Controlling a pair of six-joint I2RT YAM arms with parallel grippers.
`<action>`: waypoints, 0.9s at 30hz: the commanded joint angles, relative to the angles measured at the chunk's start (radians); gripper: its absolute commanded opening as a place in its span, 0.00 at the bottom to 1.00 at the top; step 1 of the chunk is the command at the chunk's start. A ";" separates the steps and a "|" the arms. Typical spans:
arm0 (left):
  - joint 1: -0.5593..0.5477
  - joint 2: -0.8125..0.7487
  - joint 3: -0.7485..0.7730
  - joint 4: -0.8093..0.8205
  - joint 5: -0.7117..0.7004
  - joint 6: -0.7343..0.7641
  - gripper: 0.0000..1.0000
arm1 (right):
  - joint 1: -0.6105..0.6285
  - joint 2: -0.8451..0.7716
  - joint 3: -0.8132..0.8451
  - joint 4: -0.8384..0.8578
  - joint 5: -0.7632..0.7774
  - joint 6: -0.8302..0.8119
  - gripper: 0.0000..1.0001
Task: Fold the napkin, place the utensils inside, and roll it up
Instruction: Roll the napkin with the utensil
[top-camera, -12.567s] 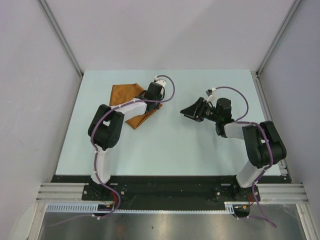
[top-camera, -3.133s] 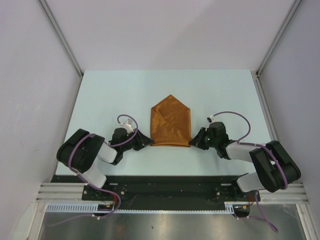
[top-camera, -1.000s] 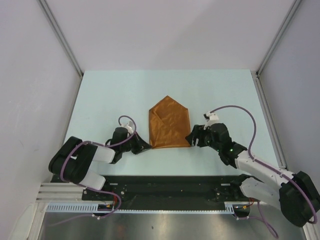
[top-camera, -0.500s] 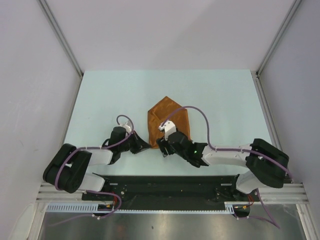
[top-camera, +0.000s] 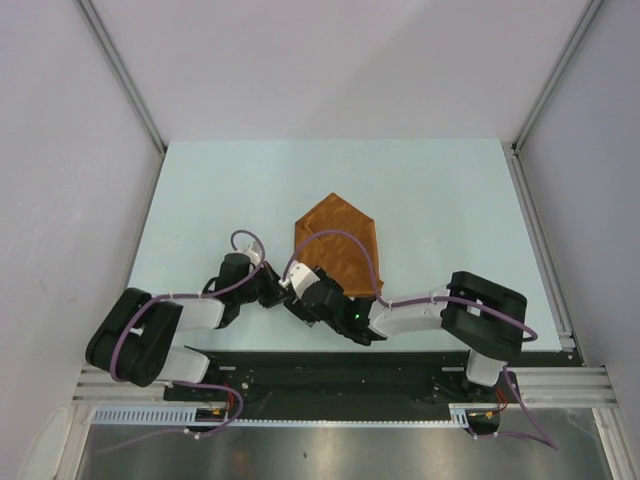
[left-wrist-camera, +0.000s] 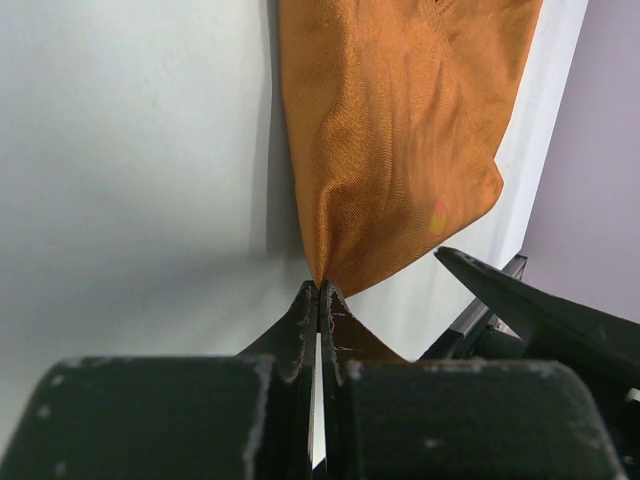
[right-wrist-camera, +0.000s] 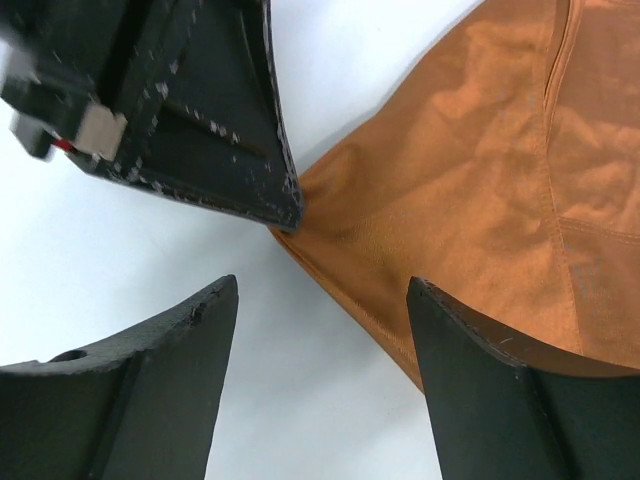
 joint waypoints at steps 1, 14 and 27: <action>0.014 -0.029 0.017 0.009 0.019 0.017 0.00 | 0.012 0.038 0.041 0.038 0.075 -0.052 0.74; 0.031 -0.050 0.012 -0.020 0.020 0.030 0.00 | 0.009 0.203 0.125 -0.019 0.262 -0.083 0.77; 0.045 -0.069 0.017 -0.042 0.019 0.043 0.00 | -0.011 0.219 0.092 -0.043 0.267 -0.080 0.63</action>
